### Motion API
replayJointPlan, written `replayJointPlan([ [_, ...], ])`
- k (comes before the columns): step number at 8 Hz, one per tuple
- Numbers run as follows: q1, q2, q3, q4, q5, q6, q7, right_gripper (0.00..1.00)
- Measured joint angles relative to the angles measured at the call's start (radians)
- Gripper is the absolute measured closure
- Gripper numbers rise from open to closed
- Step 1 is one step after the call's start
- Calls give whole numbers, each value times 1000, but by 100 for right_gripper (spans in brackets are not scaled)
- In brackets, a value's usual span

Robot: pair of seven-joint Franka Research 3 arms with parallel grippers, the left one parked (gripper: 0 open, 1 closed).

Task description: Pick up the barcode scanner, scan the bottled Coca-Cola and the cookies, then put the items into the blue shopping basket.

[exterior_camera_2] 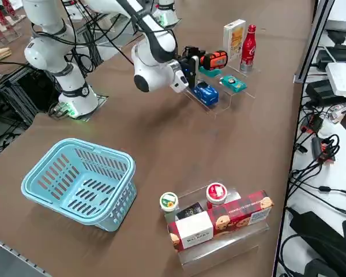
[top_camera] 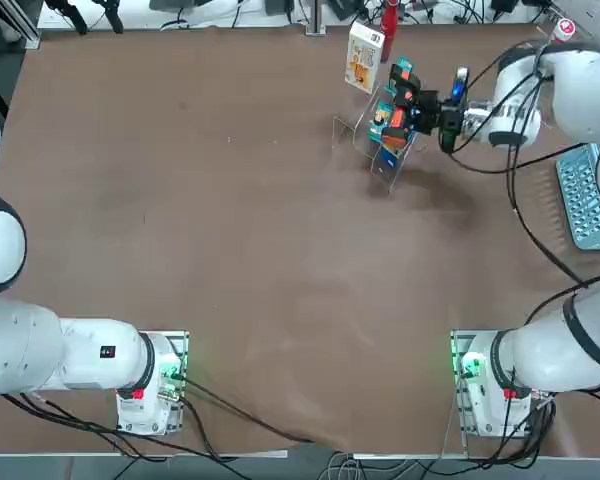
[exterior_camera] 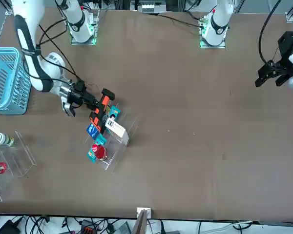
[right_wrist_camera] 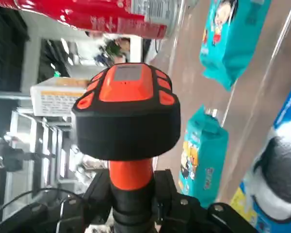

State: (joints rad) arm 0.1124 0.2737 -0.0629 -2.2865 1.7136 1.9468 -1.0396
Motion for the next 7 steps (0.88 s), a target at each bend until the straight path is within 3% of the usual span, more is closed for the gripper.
replayJointPlan([
  [3, -11, -27, -87, 130, -336, 0, 213, 56],
  [7, -25, -49, -96, 231, -953, 0, 502, 56],
])
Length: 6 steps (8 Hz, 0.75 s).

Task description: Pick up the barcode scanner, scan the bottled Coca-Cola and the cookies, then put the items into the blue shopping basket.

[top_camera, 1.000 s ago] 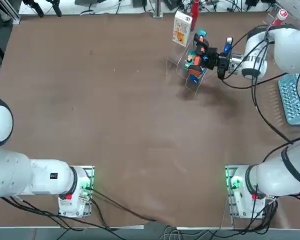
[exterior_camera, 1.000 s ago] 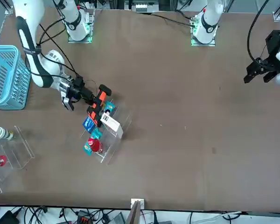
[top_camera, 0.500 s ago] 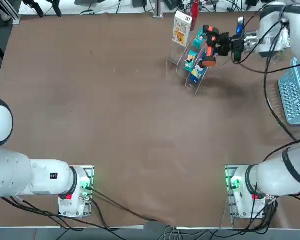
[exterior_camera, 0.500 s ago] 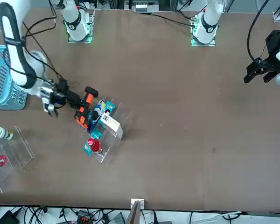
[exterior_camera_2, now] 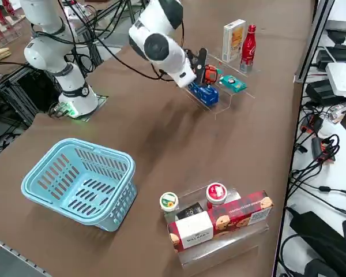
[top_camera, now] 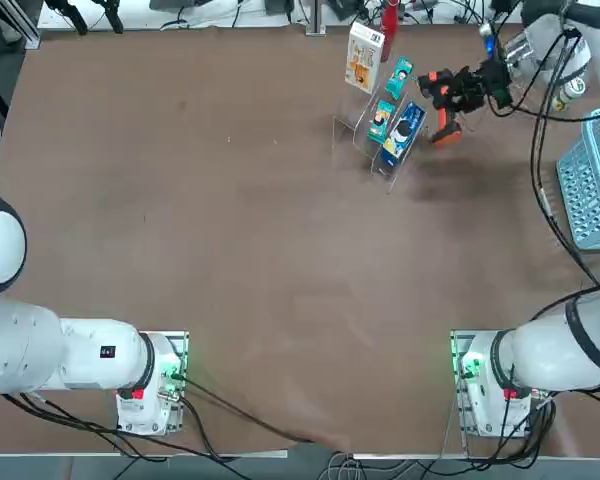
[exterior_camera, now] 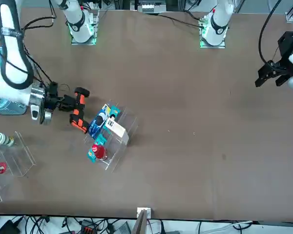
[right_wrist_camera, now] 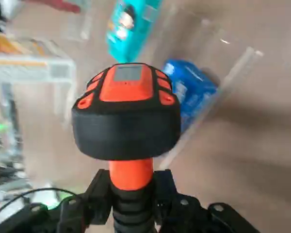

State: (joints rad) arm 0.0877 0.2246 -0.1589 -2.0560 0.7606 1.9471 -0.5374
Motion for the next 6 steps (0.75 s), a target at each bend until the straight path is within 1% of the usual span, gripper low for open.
replayJointPlan([
  [2, 1, -5, 1, 3, -301, 1, 164, 56],
  [3, 4, -9, 2, -1, -423, 0, 227, 56],
  [4, 9, -16, 5, -21, -514, 9, 292, 56],
  [6, 34, -42, 13, -85, -629, 76, 435, 56],
])
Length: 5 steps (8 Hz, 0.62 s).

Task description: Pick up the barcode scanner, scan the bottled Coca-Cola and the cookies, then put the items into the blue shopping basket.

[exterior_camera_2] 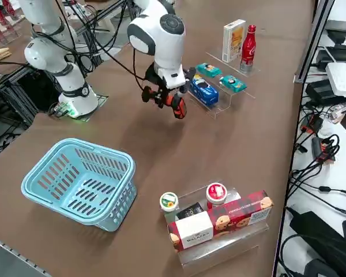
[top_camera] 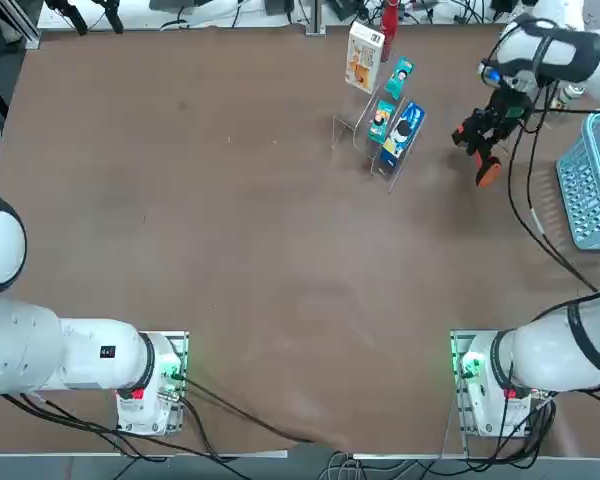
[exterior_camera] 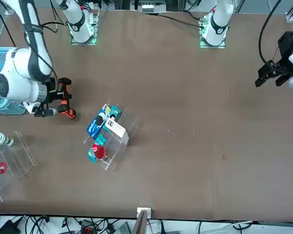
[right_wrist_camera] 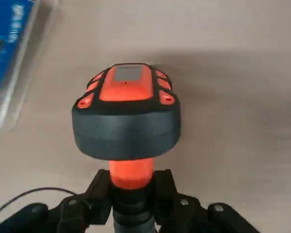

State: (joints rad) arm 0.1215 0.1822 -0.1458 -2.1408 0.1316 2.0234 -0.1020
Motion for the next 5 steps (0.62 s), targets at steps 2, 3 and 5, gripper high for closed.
replayJointPlan([
  [2, 28, -16, 13, -105, -68, 148, 83, 56],
  [3, 36, -17, 15, -151, -87, 216, 99, 56],
  [5, 45, -19, 15, -179, -130, 250, 109, 56],
])
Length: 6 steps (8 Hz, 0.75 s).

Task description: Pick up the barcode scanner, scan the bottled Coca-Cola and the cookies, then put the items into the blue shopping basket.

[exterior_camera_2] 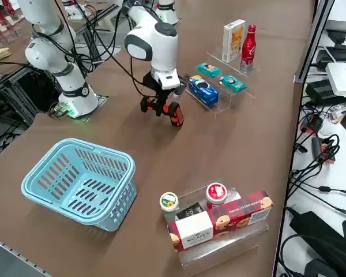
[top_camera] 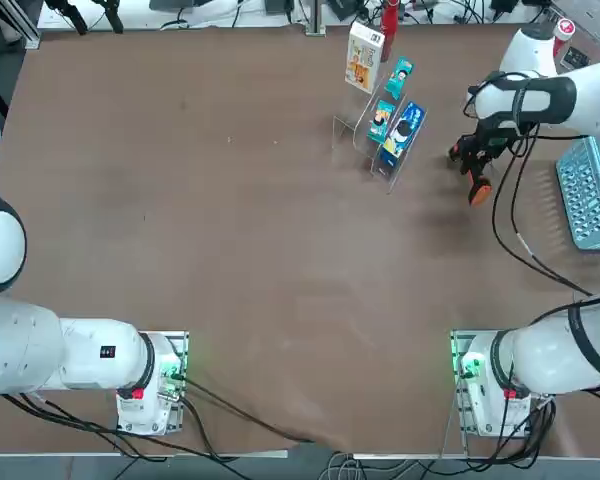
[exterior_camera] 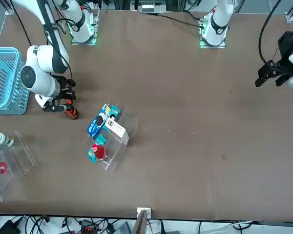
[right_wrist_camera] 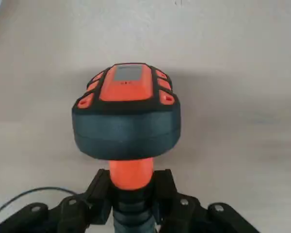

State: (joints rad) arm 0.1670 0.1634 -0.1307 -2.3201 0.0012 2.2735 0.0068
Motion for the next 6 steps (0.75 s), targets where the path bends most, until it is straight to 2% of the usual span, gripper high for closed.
replayJointPlan([
  [2, 8, 0, 0, -35, -40, 46, 55, 56],
  [6, 16, 4, 0, -68, -45, 63, 111, 56],
])
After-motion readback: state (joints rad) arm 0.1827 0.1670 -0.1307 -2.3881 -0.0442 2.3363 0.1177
